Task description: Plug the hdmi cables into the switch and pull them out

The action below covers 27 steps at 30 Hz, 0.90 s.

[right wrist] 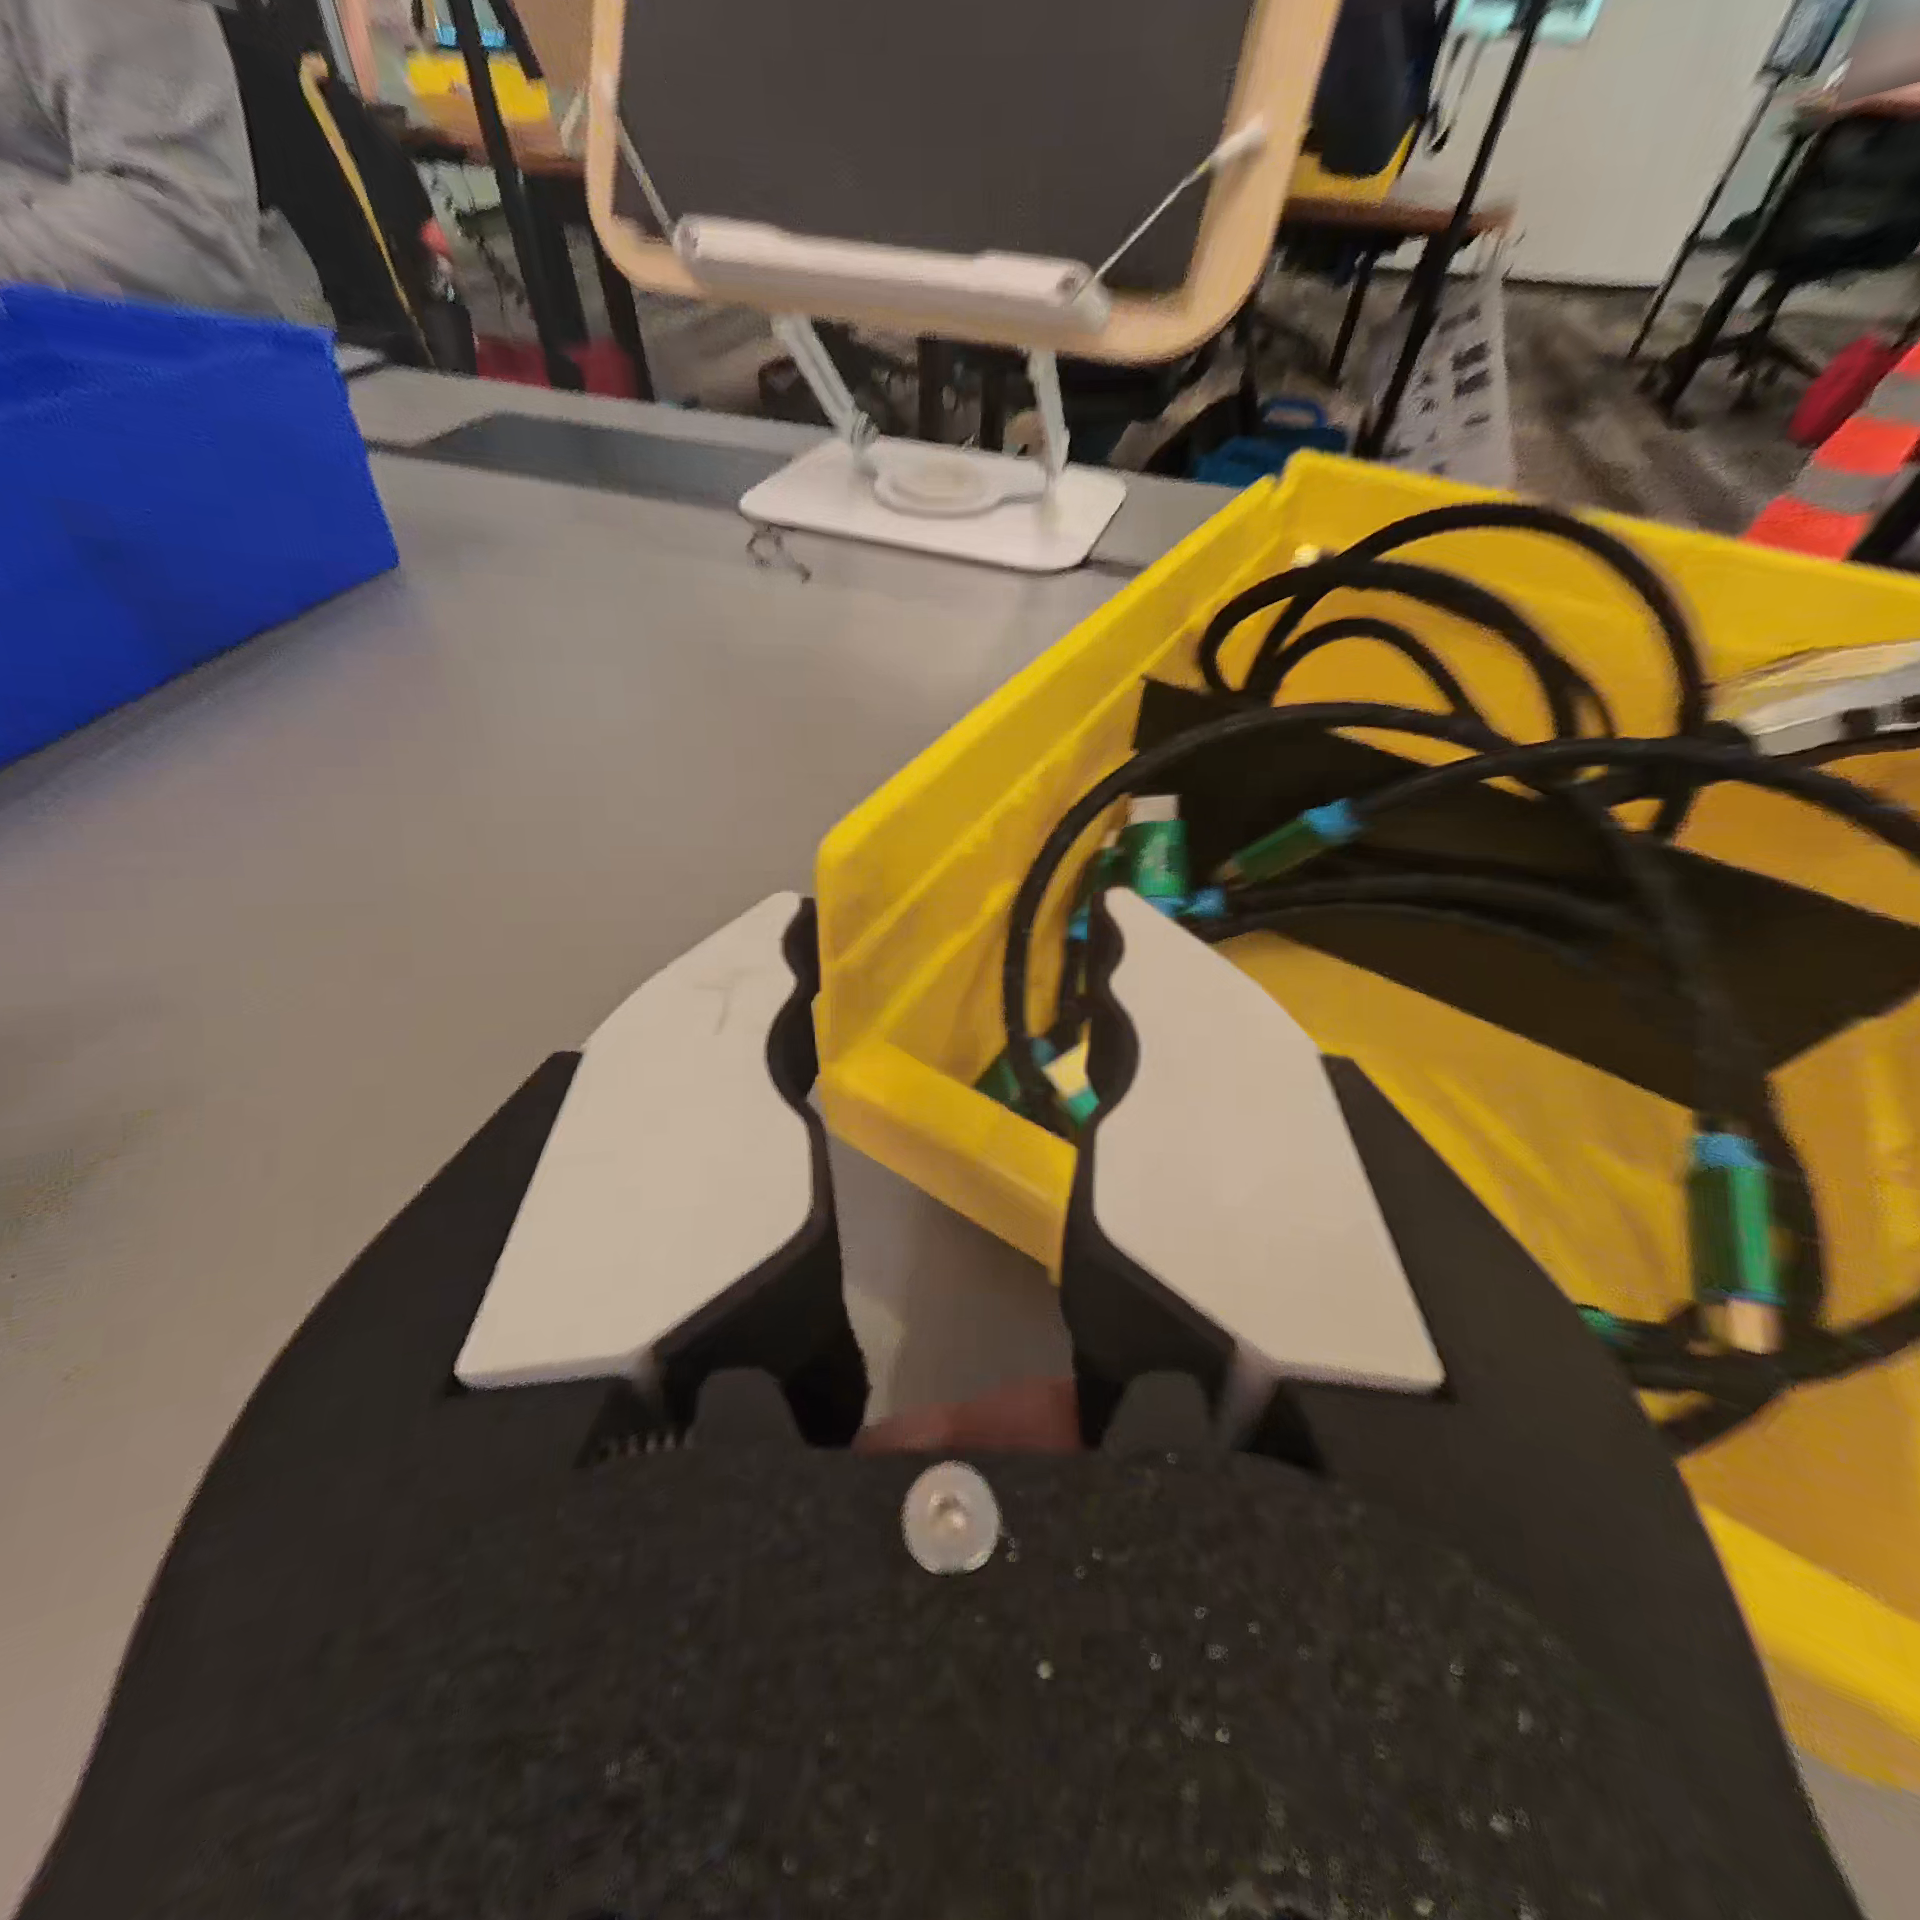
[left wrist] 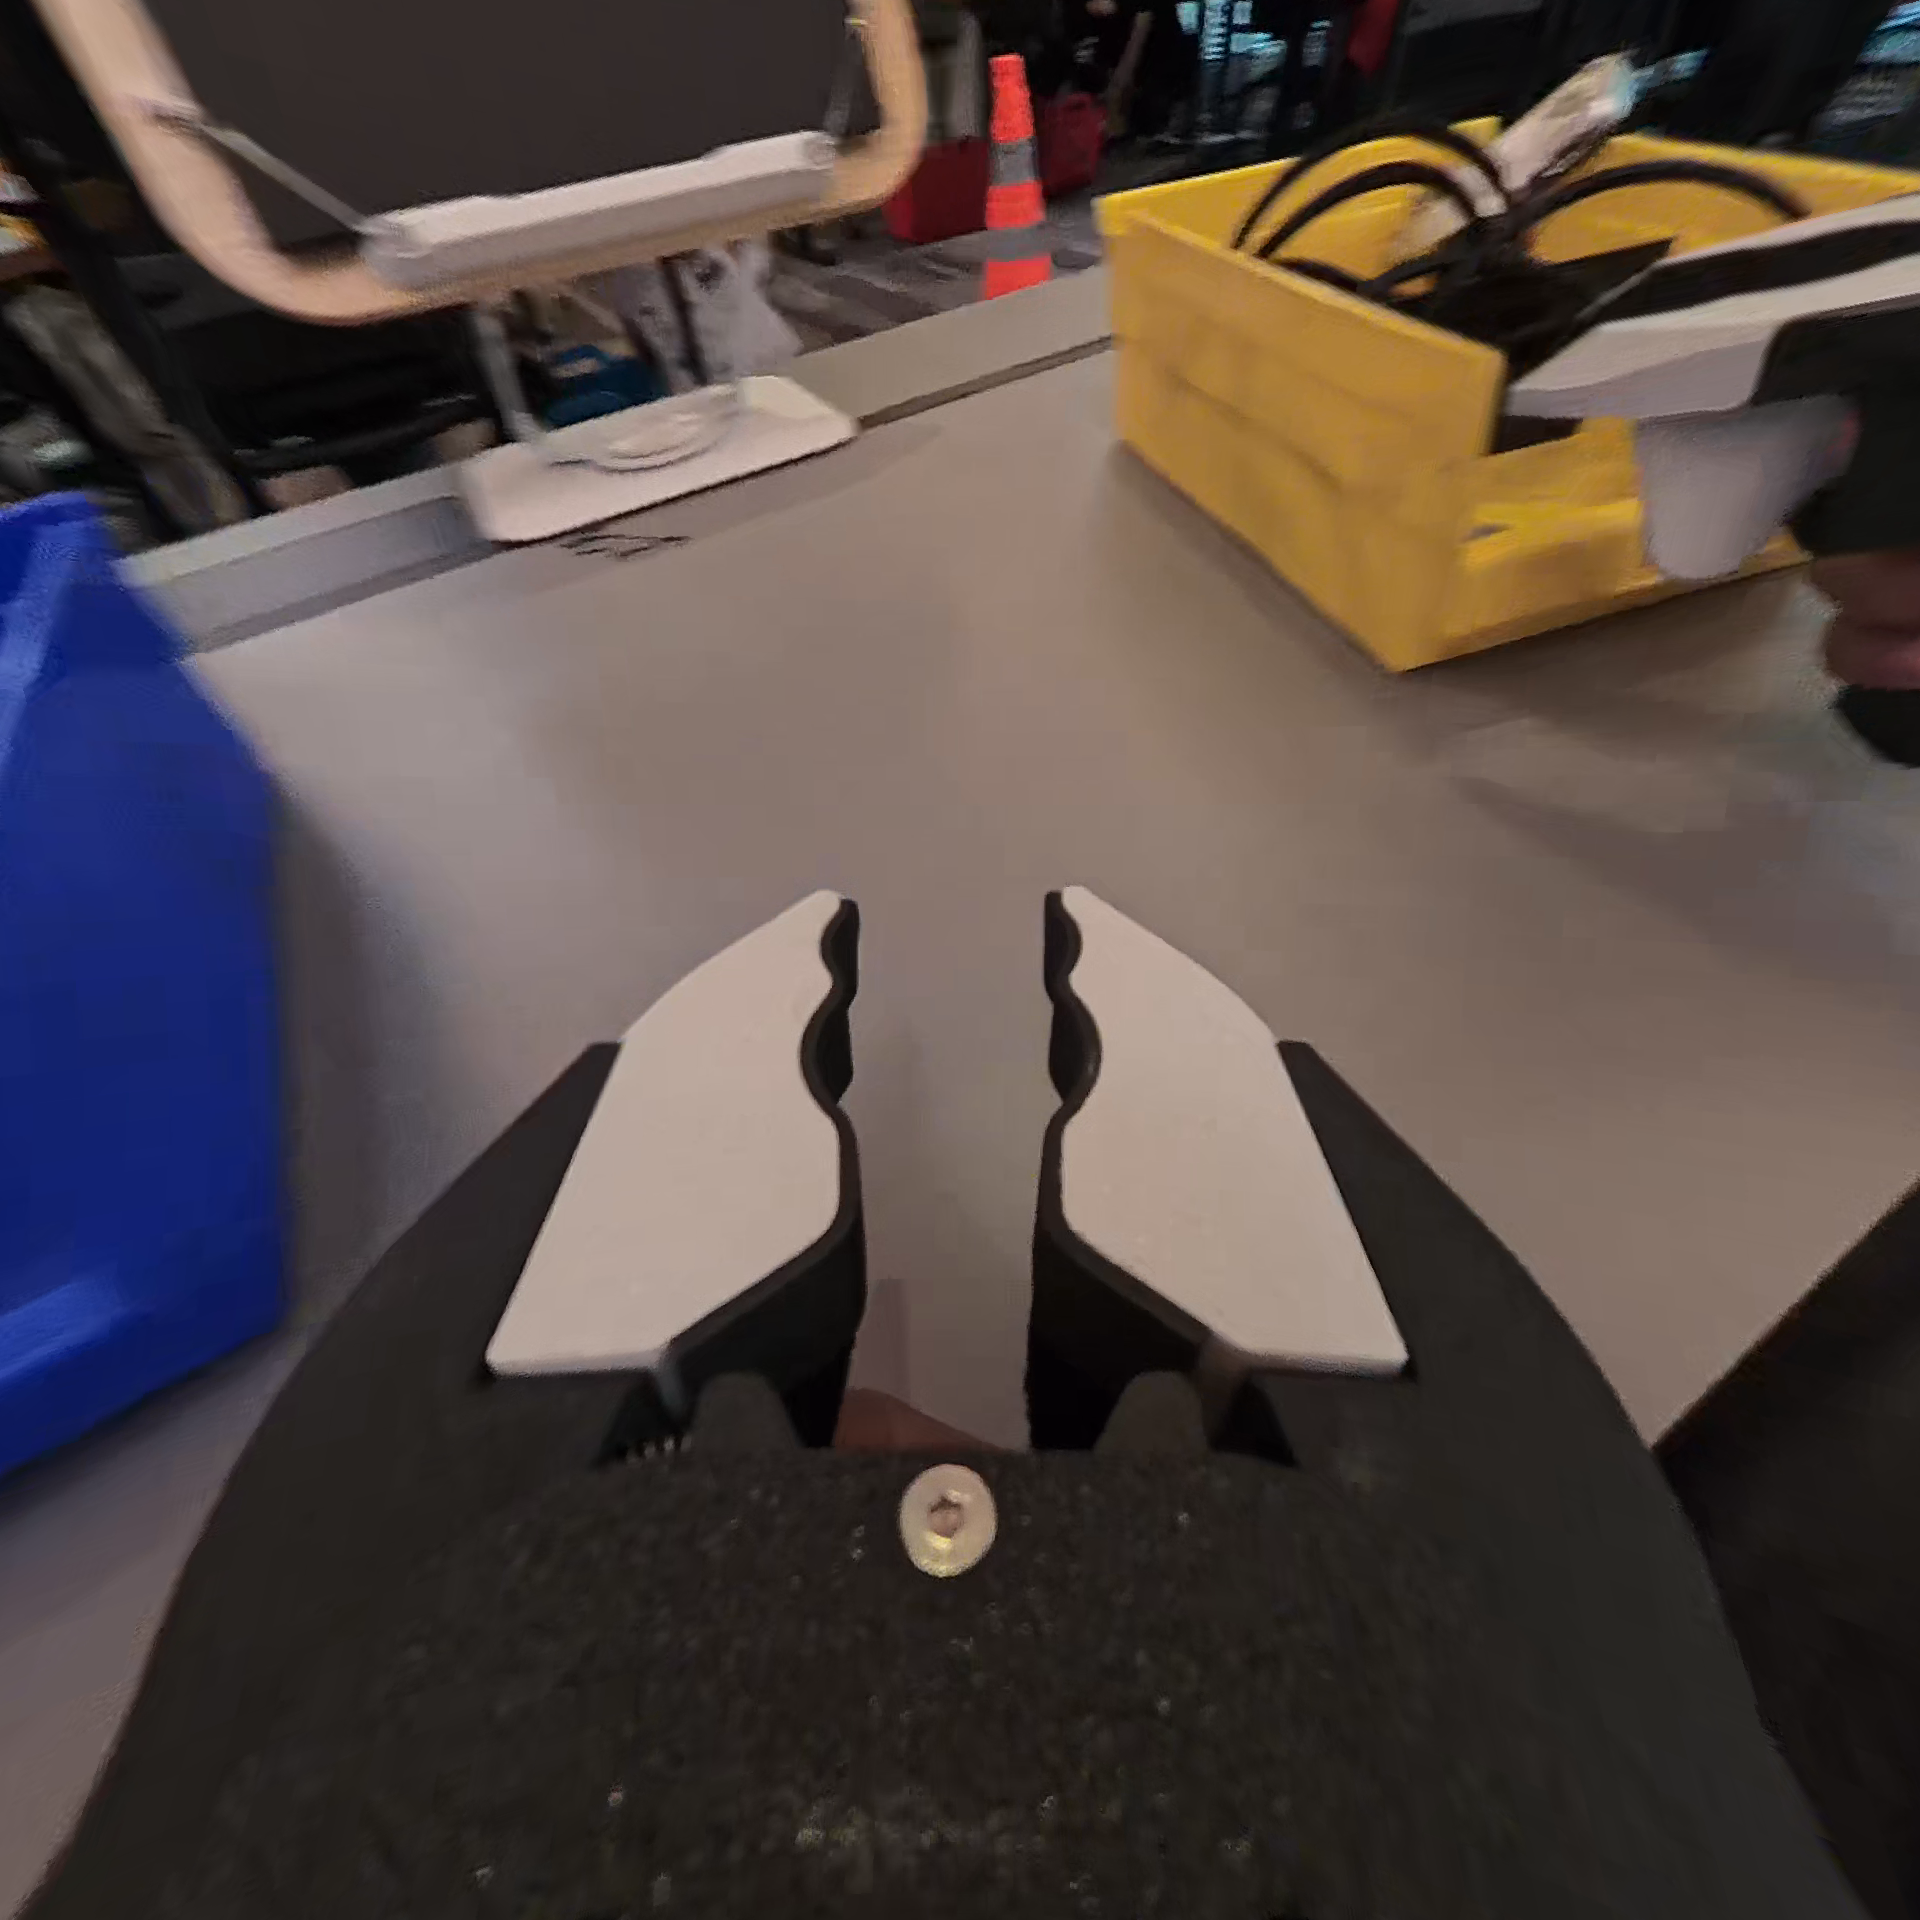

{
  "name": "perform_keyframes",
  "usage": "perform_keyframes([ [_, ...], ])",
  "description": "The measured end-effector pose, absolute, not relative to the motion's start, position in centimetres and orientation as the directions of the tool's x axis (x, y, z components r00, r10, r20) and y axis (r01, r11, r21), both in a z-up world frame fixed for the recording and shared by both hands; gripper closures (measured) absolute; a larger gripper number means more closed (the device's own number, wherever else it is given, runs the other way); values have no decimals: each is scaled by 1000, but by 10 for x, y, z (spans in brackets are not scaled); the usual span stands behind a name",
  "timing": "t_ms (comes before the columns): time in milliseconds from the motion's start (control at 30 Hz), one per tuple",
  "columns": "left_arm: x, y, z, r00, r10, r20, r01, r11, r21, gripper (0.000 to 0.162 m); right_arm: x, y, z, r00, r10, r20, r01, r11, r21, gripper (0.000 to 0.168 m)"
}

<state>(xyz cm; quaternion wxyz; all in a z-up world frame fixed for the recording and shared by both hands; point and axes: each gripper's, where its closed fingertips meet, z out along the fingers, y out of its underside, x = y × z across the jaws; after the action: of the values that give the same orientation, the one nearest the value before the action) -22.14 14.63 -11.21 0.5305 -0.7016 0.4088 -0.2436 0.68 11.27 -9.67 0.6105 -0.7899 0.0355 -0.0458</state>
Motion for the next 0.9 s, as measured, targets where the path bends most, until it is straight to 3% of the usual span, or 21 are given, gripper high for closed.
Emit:
perform_keyframes([
  [333,-5,113,-105,414,-910,0,-314,-143,-938,124,119,14,-71,869,-495,8,-46,-98,-994,123],
  [433,17,130,-111,479,-877,16,-321,-192,-928,116,144,4,-88,832,-554,-29,-116,-122,-986,123],
  [567,25,151,-123,521,-853,42,-333,-249,-909,124,160,18,-124,826,-563,-18,-198,-261,-945,120],
  [633,23,157,-122,541,-838,71,-317,-281,-906,148,156,26,-132,841,-540,-34,-230,-300,-926,137],
  [700,18,160,-122,565,-825,26,-347,-266,-899,153,156,24,-130,818,-572,-61,-267,-284,-921,165],
  [900,-31,167,-103,617,-787,-17,-292,-209,-933,154,125,41,-106,837,-545,-50,-208,-234,-950,167],
])
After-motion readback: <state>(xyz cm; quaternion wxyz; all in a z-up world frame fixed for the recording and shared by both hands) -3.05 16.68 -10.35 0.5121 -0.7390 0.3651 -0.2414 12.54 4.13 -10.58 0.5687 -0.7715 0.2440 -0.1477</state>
